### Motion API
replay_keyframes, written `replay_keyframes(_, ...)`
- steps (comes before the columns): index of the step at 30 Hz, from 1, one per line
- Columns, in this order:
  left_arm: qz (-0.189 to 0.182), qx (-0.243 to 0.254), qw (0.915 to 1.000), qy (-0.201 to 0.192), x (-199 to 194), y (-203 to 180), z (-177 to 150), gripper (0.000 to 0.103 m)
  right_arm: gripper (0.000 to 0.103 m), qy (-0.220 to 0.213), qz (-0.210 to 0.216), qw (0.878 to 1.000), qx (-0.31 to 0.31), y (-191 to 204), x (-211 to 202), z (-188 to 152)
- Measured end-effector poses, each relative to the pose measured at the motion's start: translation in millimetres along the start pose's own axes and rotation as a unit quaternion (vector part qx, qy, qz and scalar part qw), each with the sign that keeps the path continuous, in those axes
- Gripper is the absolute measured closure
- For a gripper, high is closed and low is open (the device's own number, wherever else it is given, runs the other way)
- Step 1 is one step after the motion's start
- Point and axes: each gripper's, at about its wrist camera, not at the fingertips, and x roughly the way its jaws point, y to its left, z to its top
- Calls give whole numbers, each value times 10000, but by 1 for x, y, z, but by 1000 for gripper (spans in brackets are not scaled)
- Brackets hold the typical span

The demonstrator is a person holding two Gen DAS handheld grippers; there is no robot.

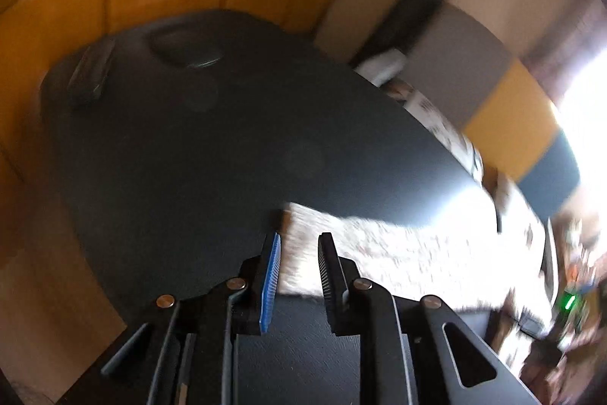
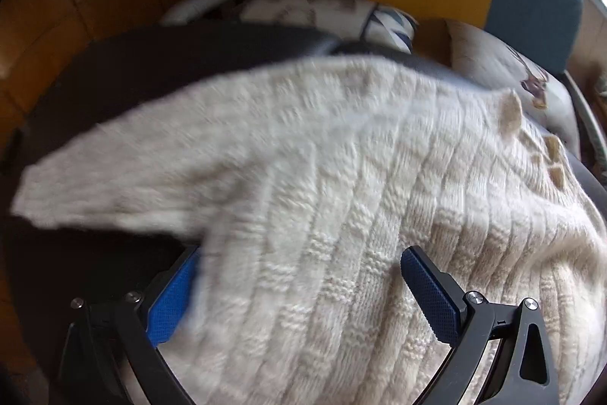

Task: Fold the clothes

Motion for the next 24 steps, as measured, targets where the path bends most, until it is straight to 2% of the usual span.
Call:
replay_keyframes(4, -344, 793, 9961, 157, 25, -56, -14, 83, 0, -272, 225, 9992, -182, 0, -30, 18)
replay_keyframes(7, -307, 1353, 9899, 274, 58, -104, -24, 83, 0, -168, -110, 9990, -404, -2, -27, 33)
replay_keyframes(9, -16, 1539, 9873, 393, 59, -111, -41, 83, 0, 93, -361, 9982, -473, -5, -12, 37)
replay_keyframes(13, 860, 1637, 9804, 680, 85, -114, -37, 85, 0, 587, -677, 9945, -546, -9, 22, 40)
replay_keyframes(16, 880, 1482, 9827, 673, 93, -109, -31, 84, 0, 680, -347, 9969, -168, -15, 37, 38)
replay_keyframes(20, 1068, 1504, 9806, 662, 90, -113, -26, 84, 0, 521, -306, 9982, -22, -14, 35, 36)
replay_keyframes(21, 965, 1469, 9823, 641, 84, -117, -26, 84, 0, 508, -251, 9984, 9, -15, 33, 36)
replay_keyframes(24, 30, 1165, 9923, 425, 59, -138, -29, 86, 0, 385, -22, 9992, 81, -22, 14, 31)
